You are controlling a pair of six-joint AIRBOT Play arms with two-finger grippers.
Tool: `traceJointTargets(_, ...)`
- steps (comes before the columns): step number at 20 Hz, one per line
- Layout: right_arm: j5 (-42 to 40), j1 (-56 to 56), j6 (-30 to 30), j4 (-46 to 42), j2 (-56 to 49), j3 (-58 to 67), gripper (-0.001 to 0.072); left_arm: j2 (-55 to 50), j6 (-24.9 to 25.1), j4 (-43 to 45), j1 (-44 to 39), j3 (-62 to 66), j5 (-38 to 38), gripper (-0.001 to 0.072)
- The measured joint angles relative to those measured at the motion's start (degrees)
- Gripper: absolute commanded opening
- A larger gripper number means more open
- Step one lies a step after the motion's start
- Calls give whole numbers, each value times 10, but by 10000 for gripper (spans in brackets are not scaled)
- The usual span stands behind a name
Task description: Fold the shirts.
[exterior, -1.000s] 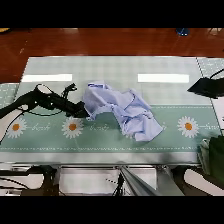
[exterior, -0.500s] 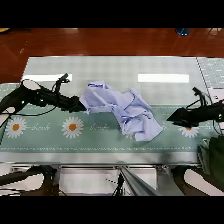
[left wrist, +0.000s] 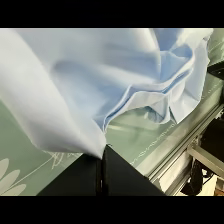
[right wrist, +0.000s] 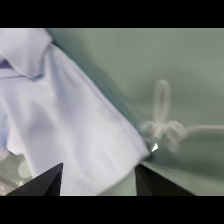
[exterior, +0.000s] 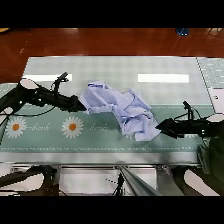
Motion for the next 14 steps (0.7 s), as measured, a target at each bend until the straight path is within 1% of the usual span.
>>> traceJointTargets(1,-21,21,8,10,1,-3,527,0,0,-1,0,3,-1,17)
traceJointTargets(2,-44,45,23,16,2,-6,451,0,0,-3,0,9,-2,17)
traceJointTargets(4,-110,94,55,19,1,-9,106,0,0,-3,0,26,-3,17)
traceJointTargets(5,-129,111,70,19,1,-11,21,0,0,-4,0,38,-3,17)
traceJointTargets(7,-146,132,80,22,3,-3,20,1,0,-5,2,69,-5,17)
traceJointTargets(9,-140,134,74,28,19,23,20,3,-1,-5,8,112,-15,16)
traceJointTargets(14,-75,76,59,2,132,164,19,41,-26,-5,41,273,-42,16)
